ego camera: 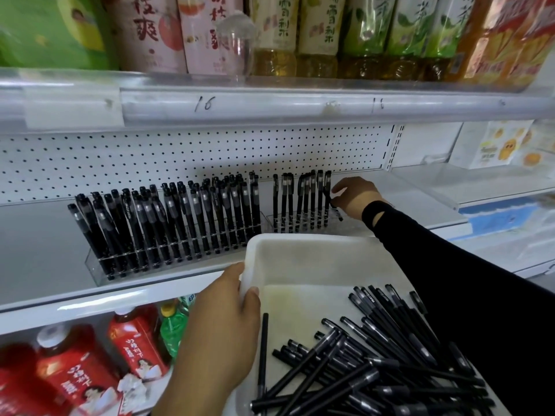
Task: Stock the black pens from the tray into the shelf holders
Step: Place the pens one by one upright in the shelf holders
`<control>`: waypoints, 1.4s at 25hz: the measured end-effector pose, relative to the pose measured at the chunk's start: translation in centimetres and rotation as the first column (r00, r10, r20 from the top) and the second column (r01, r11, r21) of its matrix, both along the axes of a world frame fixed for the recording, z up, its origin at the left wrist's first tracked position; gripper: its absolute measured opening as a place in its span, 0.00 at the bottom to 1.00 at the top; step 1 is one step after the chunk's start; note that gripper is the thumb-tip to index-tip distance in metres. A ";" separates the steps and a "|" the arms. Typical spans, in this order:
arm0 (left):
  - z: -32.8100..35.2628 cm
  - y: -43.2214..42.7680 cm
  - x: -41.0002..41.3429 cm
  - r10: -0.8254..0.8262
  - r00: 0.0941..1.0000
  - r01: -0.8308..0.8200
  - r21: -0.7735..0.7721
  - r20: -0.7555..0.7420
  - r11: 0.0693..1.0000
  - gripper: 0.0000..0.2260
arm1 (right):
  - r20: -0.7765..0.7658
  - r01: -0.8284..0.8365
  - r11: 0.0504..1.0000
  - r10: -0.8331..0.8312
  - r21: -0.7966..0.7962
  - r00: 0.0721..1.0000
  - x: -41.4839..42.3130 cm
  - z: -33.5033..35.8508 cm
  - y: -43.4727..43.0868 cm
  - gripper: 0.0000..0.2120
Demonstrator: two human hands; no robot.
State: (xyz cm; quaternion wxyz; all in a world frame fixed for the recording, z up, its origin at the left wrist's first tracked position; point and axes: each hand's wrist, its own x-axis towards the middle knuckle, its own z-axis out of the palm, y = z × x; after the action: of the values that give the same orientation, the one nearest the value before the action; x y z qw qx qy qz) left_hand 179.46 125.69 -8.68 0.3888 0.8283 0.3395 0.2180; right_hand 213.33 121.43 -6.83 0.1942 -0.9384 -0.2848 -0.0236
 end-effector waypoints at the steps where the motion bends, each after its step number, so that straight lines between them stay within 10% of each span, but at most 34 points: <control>1: 0.0 -0.1 0.0 -0.002 1.000 0.002 -0.001 0.001 1.000 0.14 | -0.020 -0.027 0.999 0.026 -0.022 0.999 -0.1 0.0 0.2 0.11; 35: -0.1 0.1 0.3 -0.008 1.000 0.007 -0.014 -0.012 1.000 0.13 | -0.003 0.037 0.997 -0.038 -0.067 0.999 0.8 -0.8 -0.1 0.14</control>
State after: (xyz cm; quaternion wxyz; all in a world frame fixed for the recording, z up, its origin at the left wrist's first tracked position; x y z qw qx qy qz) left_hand 179.78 125.83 -8.79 0.3933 0.8282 0.3402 0.2090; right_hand 214.14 121.37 -7.67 0.1629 -0.9496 -0.2674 -0.0157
